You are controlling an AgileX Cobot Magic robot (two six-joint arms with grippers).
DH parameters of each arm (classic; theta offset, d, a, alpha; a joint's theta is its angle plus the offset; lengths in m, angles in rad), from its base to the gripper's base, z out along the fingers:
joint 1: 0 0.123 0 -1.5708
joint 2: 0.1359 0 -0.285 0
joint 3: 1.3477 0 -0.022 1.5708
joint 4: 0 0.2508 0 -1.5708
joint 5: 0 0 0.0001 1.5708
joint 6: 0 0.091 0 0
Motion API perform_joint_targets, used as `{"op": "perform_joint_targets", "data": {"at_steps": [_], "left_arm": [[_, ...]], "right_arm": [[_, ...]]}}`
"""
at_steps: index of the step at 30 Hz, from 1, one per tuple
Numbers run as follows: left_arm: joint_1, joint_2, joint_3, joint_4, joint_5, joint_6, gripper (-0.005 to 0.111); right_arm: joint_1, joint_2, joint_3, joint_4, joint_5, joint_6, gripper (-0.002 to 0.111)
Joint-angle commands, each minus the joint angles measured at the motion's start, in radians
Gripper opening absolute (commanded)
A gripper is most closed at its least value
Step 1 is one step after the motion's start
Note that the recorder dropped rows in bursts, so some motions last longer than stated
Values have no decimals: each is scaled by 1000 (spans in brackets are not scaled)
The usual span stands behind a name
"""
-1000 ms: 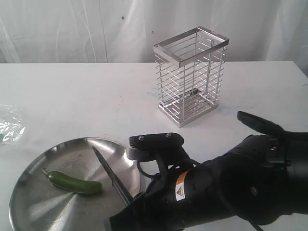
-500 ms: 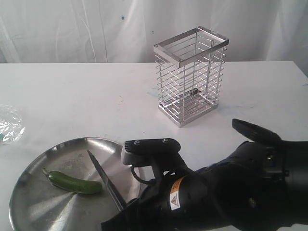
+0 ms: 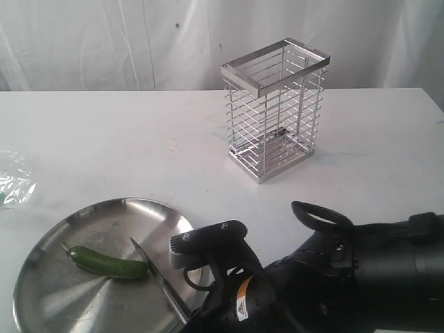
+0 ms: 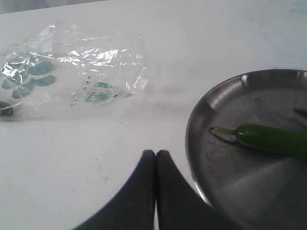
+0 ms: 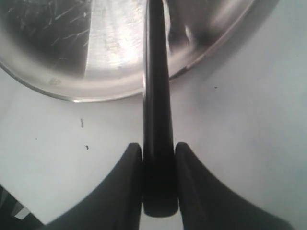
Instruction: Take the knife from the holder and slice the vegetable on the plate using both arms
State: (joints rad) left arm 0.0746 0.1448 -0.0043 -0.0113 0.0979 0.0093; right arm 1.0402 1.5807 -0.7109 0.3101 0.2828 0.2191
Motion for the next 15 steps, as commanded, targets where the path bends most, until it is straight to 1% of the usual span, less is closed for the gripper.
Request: {"op": "perform_joint_targets", "data": {"at_steps": [1, 4, 11, 14, 15], "left_arm": [[-6, -5, 4, -2, 1, -9, 0], [-6, -5, 4, -2, 1, -9, 0], [-6, -5, 4, -2, 1, -9, 0], [-6, -5, 4, -2, 1, -9, 0], [-6, -5, 4, -2, 1, -9, 0]], "right_arm": [[-5, 9, 3, -32, -11, -8, 0], [-27, 9, 3, -32, -1, 22, 0], [-47, 7, 3, -30, 42, 21, 1], [-52, 7, 3, -30, 76, 19, 11], [-54, 7, 3, -25, 81, 19, 16]]}}
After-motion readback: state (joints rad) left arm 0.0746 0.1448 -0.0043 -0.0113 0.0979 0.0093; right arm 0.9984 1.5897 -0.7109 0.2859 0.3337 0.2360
